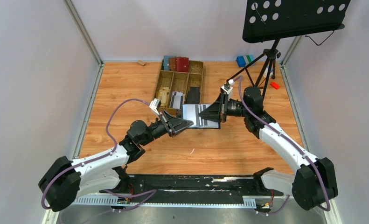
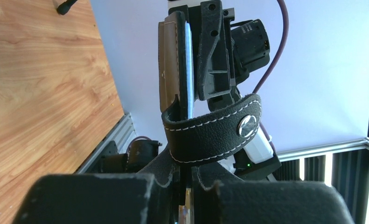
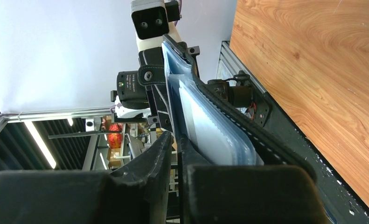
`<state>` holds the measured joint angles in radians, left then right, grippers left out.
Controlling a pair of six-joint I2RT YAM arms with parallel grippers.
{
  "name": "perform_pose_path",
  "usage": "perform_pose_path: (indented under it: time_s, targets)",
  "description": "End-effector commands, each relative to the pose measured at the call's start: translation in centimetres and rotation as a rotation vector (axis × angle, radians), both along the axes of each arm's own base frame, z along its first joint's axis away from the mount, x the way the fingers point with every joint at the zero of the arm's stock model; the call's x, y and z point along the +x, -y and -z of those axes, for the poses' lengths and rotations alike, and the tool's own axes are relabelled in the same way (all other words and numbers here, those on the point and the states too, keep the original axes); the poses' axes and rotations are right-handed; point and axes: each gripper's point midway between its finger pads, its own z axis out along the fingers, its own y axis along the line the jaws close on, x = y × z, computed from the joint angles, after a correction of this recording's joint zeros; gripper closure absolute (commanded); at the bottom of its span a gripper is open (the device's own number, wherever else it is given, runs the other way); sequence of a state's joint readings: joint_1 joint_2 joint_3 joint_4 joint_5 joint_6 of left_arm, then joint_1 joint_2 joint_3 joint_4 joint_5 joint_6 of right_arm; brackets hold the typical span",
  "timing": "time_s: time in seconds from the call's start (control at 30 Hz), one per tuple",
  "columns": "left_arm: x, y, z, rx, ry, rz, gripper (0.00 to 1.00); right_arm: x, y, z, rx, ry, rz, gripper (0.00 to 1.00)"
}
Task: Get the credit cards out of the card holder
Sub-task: Remove the credit card from the card holder.
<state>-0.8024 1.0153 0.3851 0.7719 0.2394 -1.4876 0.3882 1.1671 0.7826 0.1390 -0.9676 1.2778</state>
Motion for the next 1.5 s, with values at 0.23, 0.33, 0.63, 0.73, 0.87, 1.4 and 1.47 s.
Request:
perform_pose_path:
  time_s: [0.23, 0.33, 0.63, 0.73, 0.87, 1.4, 1.47]
  targets:
    - [-0.1, 0.2, -2.0, -0.041, 0.060, 0.013, 0.91, -0.2, -0.4, -2.9, 0.040, 0.083, -0.010, 1.00]
    - [-0.1, -0.2, -1.9, -0.038, 0.057, -0.005, 0.78, -0.1, -0.2, -2.5, 0.032, 0.076, -0.001, 1.00]
    - [0.2, -1.5, -1.4, -0.022, 0.048, -0.065, 0.73, -0.3, 0.4, -1.2, -0.065, 0.094, -0.003, 1.00]
    - [0.2, -1.7, -1.3, -0.020, 0.046, -0.074, 0.86, -0.3, 0.5, -1.0, -0.071, 0.087, 0.001, 1.00]
    - [0.2, -1.9, -1.3, -0.016, 0.047, -0.079, 0.98, -0.3, 0.5, -0.7, -0.072, 0.084, 0.004, 1.00]
    - [0.2, -2.7, -1.6, -0.028, 0.048, -0.109, 1.00, -0.3, 0.8, 0.2, -0.073, 0.062, 0.015, 1.00]
    - [0.2, -2.5, -1.7, -0.027, 0.050, -0.100, 1.00, -0.3, 0.7, 0.0, -0.064, 0.067, 0.012, 1.00]
